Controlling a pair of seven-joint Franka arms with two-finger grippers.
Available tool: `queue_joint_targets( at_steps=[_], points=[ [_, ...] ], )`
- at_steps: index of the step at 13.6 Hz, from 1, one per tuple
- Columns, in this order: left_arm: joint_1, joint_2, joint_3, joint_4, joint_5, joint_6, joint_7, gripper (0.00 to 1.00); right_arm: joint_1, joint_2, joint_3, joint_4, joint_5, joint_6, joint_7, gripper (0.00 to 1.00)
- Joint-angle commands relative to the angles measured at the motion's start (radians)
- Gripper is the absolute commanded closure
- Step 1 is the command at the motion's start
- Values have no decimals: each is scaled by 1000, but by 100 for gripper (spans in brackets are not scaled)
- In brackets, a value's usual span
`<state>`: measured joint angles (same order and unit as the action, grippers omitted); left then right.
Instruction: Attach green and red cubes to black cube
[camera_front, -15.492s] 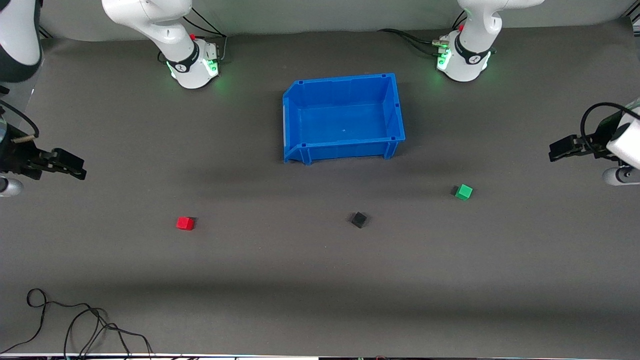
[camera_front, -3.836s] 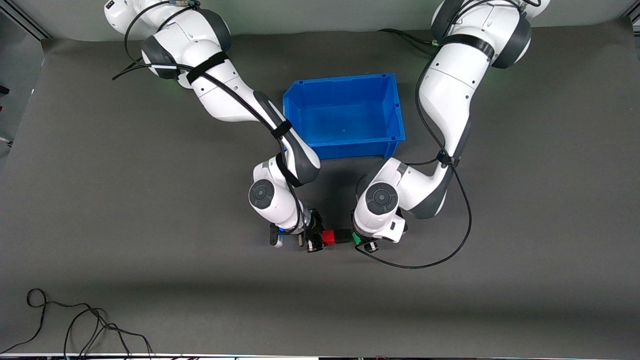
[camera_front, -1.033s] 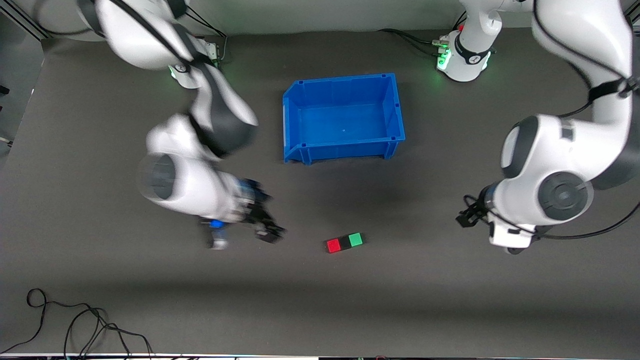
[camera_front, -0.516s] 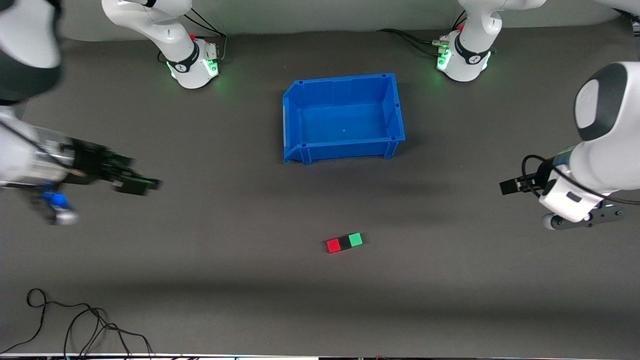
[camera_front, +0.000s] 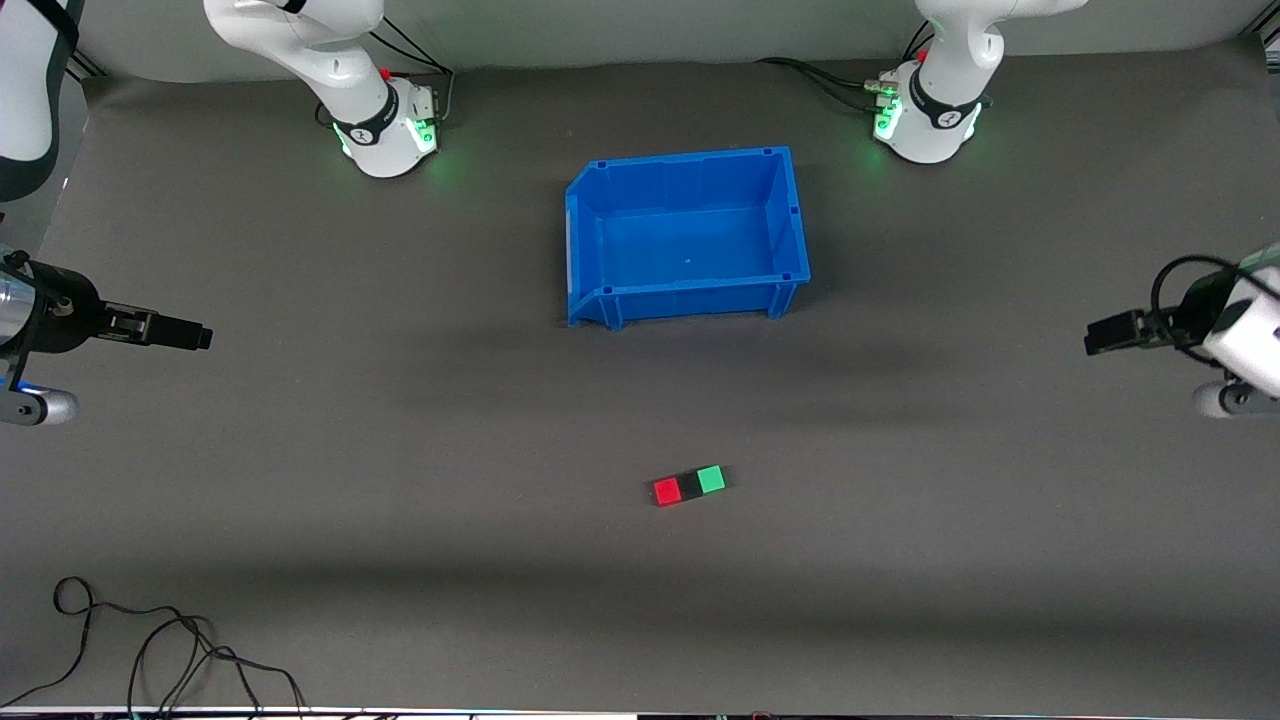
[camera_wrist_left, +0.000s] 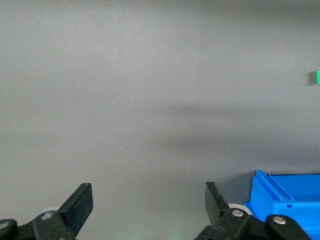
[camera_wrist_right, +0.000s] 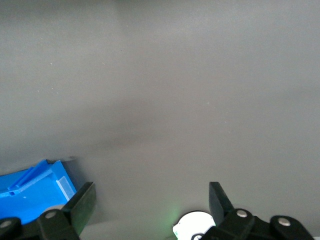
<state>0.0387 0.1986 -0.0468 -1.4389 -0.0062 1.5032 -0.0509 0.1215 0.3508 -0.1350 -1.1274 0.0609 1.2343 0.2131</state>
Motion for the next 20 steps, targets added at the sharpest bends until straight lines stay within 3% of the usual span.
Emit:
queue_joint_targets(
  at_steps=[1, 4, 9, 11, 13, 17, 20],
  points=[
    [0, -56, -2, -35, -11, -4, 77, 0, 24, -27, -12, -46, -32, 14, -34, 0],
    [0, -53, -2, -2, -3, -35, 91, 0, 14, -93, -2, -141, -44, 80, -34, 0],
    [6, -47, 5, 26, 15, -50, 82, 0, -100, -332, 44, -489, -46, 357, -203, 0],
    [1, -50, 4, 26, 23, -57, 68, 0, -115, -378, 46, -505, -44, 372, -230, 0],
    [3, -89, 2, 18, 23, -84, 37, 0, -153, -432, 92, -528, -46, 405, -222, 0],
    [6, -197, 4, -61, 22, -67, 36, 0, -155, -423, 101, -529, -46, 402, -219, 0],
    [4, -215, 4, -63, 20, -92, 34, 0, -155, -421, 110, -528, -55, 393, -218, 0]
  ],
)
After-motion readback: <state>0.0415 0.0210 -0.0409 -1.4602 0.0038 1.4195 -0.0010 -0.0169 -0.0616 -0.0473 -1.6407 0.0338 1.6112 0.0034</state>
